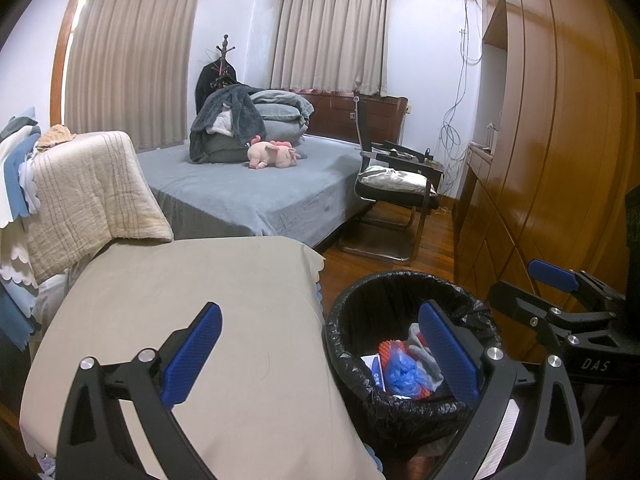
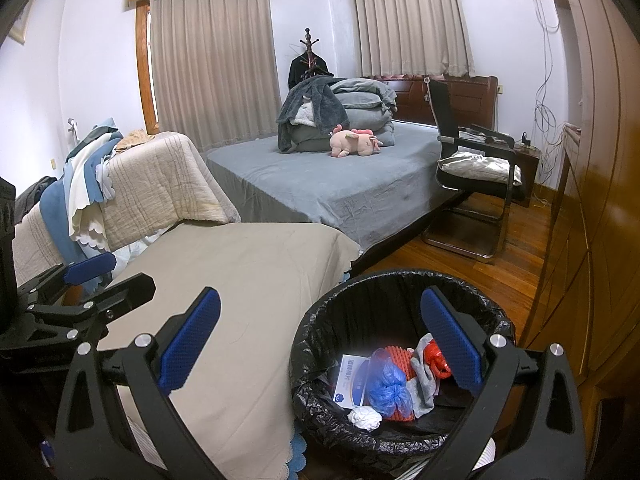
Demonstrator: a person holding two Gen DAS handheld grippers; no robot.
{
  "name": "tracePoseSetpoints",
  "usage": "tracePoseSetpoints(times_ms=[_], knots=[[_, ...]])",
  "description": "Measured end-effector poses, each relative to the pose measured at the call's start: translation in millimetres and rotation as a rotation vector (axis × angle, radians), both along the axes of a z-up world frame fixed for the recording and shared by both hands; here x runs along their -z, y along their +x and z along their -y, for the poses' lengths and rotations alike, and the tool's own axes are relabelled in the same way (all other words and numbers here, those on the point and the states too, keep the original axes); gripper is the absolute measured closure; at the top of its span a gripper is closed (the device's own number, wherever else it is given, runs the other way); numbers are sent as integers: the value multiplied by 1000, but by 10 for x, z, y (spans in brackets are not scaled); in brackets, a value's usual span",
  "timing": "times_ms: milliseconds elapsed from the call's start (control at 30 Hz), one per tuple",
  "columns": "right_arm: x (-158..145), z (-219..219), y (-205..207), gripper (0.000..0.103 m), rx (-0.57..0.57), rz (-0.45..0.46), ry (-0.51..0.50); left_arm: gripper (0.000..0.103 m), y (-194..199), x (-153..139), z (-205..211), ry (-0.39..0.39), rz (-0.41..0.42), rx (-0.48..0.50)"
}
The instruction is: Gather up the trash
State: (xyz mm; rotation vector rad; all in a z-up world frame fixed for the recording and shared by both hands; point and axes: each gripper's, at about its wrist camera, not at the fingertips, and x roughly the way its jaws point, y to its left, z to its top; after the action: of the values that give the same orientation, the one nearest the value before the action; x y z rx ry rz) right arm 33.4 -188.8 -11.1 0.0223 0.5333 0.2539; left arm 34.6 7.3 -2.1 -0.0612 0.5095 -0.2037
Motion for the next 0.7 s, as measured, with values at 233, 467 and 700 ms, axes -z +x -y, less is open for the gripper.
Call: tracePoseSetpoints(times_ms=[233, 467, 700], knots=[[3, -23, 0, 5, 1, -3, 1, 6, -12, 2, -6, 1, -1, 1], [3, -23, 0, 5, 0, -3, 0, 6, -4, -3, 4, 0, -1, 0], [4, -23, 3, 5, 1, -4, 0, 6, -3, -9, 5, 0, -3, 0]])
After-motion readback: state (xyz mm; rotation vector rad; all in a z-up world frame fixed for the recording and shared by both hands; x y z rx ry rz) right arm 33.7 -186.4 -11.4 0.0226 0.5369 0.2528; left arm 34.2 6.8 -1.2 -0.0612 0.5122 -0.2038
